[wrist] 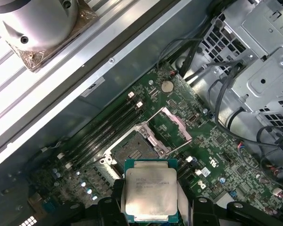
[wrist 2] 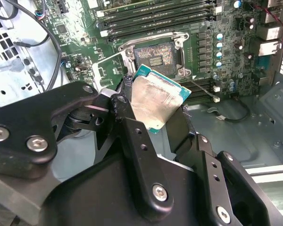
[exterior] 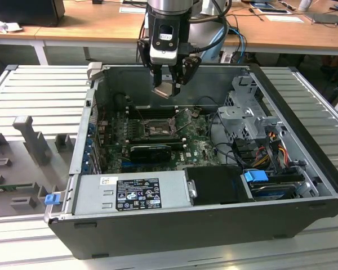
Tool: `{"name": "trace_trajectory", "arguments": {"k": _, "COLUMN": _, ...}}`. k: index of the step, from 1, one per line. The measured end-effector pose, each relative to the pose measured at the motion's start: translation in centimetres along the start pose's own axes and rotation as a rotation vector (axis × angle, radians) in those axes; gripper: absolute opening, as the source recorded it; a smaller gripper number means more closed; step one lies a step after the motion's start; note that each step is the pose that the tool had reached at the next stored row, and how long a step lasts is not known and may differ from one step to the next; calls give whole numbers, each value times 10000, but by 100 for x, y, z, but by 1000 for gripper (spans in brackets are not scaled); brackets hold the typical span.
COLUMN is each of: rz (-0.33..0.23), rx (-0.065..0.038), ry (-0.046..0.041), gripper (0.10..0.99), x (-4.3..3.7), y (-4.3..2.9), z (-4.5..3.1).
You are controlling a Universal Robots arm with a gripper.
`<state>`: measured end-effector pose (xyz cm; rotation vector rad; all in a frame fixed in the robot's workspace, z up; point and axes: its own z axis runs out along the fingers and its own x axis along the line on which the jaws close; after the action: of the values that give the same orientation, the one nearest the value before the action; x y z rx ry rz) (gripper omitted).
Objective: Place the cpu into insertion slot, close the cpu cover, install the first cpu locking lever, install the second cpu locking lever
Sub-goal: 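Place the cpu into insertion slot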
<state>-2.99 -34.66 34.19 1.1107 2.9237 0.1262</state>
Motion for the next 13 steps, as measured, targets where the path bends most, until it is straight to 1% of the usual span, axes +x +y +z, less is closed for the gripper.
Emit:
{"name": "trace_trajectory", "arguments": {"k": 6, "rz": 12, "rx": 1, "ry": -1, "gripper": 529, "x": 0, "y": -2, "z": 20}}
{"name": "trace_trajectory", "arguments": {"k": 13, "rz": 290, "rx": -6, "ry": -23, "gripper": 529, "x": -1, "y": -2, "z": 29}}
